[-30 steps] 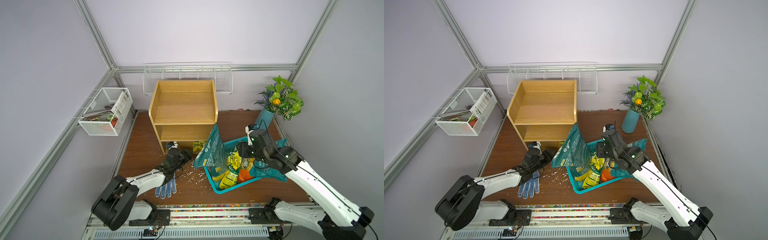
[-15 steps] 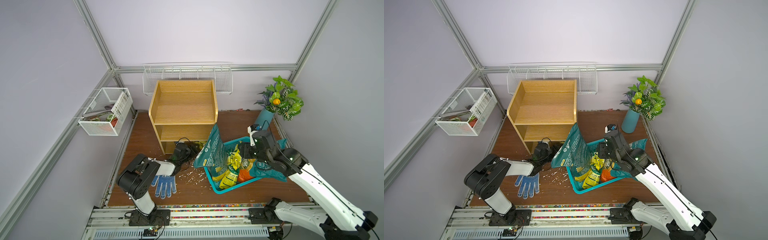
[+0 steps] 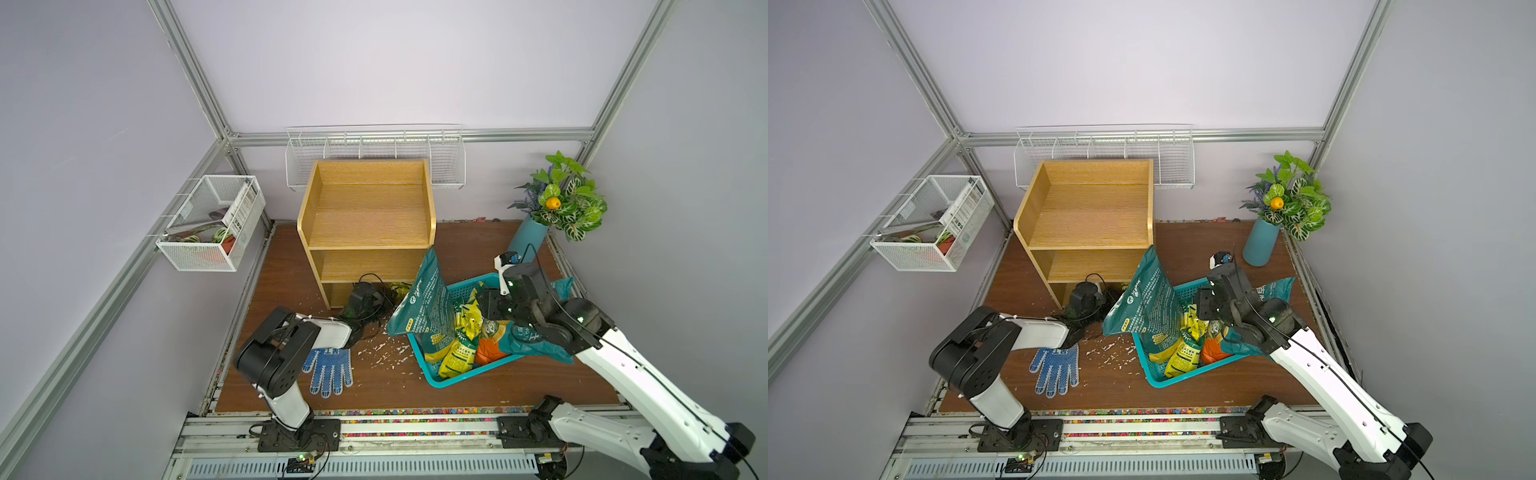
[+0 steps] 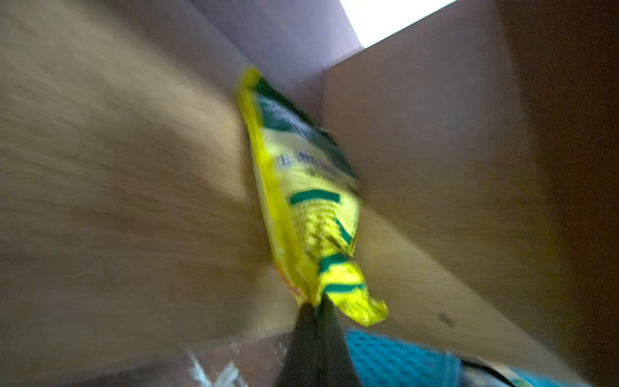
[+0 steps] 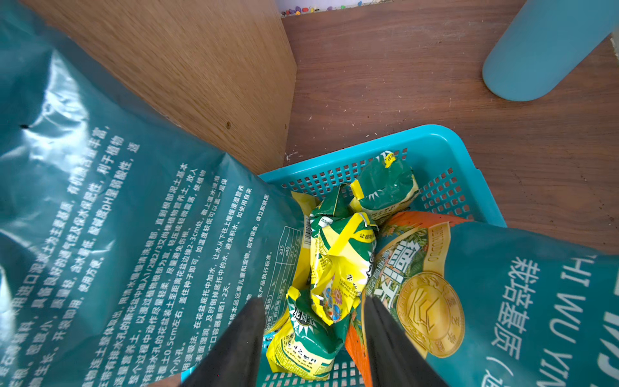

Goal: Take down the fertilizer bag from the shelf
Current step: Pick up the fertilizer bag from the shelf.

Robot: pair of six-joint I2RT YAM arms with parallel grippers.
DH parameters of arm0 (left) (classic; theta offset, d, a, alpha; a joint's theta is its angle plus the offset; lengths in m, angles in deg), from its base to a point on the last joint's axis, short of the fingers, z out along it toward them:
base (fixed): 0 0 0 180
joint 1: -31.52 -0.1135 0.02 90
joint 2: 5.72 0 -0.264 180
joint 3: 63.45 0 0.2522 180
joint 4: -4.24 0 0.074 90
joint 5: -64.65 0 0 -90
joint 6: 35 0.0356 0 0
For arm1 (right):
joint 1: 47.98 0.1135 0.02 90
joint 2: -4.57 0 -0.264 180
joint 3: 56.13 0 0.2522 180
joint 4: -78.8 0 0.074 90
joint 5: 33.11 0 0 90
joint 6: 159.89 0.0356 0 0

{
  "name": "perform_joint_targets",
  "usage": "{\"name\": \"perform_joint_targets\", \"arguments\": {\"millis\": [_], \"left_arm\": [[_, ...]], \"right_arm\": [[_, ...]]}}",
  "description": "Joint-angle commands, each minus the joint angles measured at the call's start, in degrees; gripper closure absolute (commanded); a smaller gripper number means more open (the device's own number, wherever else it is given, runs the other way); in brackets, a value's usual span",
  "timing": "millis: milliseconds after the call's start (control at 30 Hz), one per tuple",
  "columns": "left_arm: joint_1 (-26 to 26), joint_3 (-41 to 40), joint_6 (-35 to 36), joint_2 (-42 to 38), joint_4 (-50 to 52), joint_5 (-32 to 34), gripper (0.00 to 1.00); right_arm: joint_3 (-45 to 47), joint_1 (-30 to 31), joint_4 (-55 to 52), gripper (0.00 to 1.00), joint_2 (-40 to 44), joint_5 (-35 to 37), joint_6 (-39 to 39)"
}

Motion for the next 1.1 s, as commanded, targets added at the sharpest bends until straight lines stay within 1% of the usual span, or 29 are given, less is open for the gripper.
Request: {"name": "perform_joint_targets", "arguments": {"millis": [0, 167, 267, 367, 467, 633, 667, 767, 867, 967, 1067], "left_arm": [[0.0, 0.0, 8.7, -11.6, 5.5, 4.4, 1.00], [0.1, -2.9, 13.3, -29.2, 15.5, 9.4, 1.00], [0.1, -3.0, 14.9, -36.7, 20.2, 10.1, 1.00], [0.2, -2.3, 15.5, -42.0, 24.8, 9.5, 1.00], [0.2, -2.5, 14.5, -46.2, 27.2, 8.3, 1.00], [0.2, -0.7, 12.5, -50.8, 31.4, 4.7, 1.00], [0.3, 0.4, 12.3, -53.1, 32.5, 4.1, 1.00], [0.3, 4.5, 12.8, -55.3, 35.3, 2.1, 1.00], [0.3, 9.9, 13.8, -55.6, 38.0, 0.1, 1.00], [0.3, 15.6, 14.2, -54.2, 39.2, -2.9, 1.00], [0.3, 21.7, 15.0, -52.1, 40.8, -6.2, 1.00]], "right_arm": [[1.4, -0.2, 2.6, 0.46, 0.3, -3.8, -1.4], [2.0, -0.2, 4.8, 0.47, -0.5, -6.0, -0.9], [1.9, 0.0, 6.2, 0.46, -0.6, -7.1, -0.7], [1.2, 0.4, 6.6, 0.47, -0.6, -7.9, -0.7], [0.4, 1.0, 6.6, 0.46, -0.9, -8.2, -0.8], [0.1, 3.9, 10.3, 0.45, -0.6, -12.5, -0.8], [-0.1, 5.3, 11.7, 0.45, -0.6, -13.3, -1.1], [-1.9, 9.6, 15.2, 0.44, -1.5, -15.0, -2.9], [-3.6, 11.9, 18.9, 0.40, -2.9, -18.5, -4.4], [-3.7, 12.1, 25.4, 0.36, -3.3, -24.2, -4.7], [-4.9, 12.0, 30.4, 0.30, -3.6, -27.7, -4.5]]}}
